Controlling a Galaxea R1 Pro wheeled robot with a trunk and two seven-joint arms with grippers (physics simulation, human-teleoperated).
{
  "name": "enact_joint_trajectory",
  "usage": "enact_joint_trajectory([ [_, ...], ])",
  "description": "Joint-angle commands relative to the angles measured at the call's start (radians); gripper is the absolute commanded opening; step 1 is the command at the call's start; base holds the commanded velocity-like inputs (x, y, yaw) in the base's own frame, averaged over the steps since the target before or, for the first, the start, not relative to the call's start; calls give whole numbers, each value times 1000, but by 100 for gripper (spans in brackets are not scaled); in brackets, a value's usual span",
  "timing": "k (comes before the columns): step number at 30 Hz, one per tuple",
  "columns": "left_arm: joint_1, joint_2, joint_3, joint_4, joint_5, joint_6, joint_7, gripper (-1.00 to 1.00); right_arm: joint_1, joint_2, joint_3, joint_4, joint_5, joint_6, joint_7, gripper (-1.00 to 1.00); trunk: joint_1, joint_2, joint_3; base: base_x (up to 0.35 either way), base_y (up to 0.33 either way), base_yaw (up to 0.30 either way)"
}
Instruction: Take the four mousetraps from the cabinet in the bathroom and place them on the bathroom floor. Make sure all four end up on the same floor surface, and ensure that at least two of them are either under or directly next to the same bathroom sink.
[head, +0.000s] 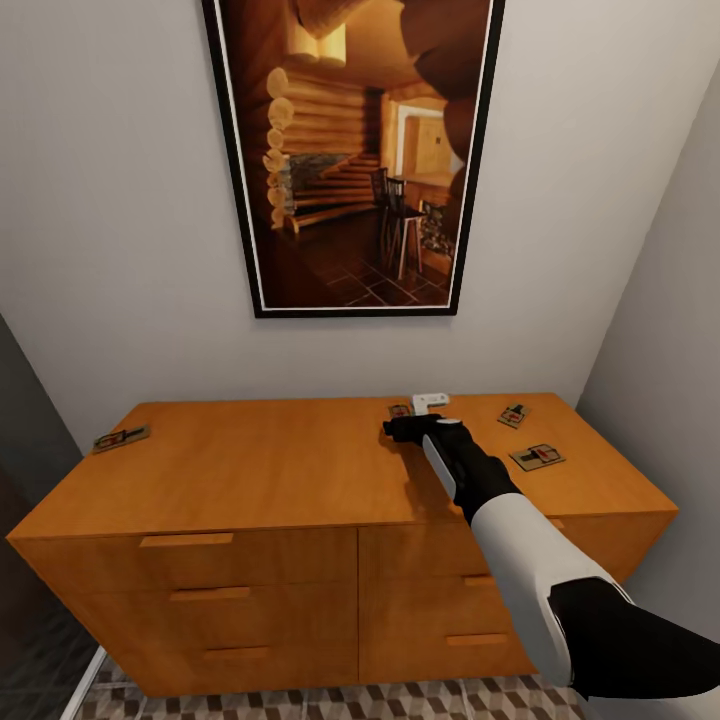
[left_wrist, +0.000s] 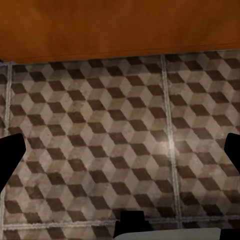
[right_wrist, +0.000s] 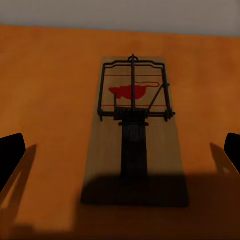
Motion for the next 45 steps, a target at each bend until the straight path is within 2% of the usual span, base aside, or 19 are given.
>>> enact_joint_trajectory([
  [1, 0, 0, 0, 0, 0, -2, 0, 100, 0, 0, 2, -1, 1, 5, 1, 100, 0, 0, -1, 0, 0, 0],
  [25, 0, 0, -1, 0, 1, -2, 0, 100, 0, -1, 2, 10, -1, 2, 2, 100, 0, 0, -1, 0, 0, 0],
  [35, 0, 0, 0, 8, 0, -2, 0, 100, 0, -1, 0, 104, -1, -80, 20, 100, 0, 0, -1, 0, 0, 0],
  [45, 0, 0, 0, 9, 0, -2, 0, 100, 0, -3, 0, 122, -1, -98, 27, 100, 0, 0, -1, 0, 0, 0],
])
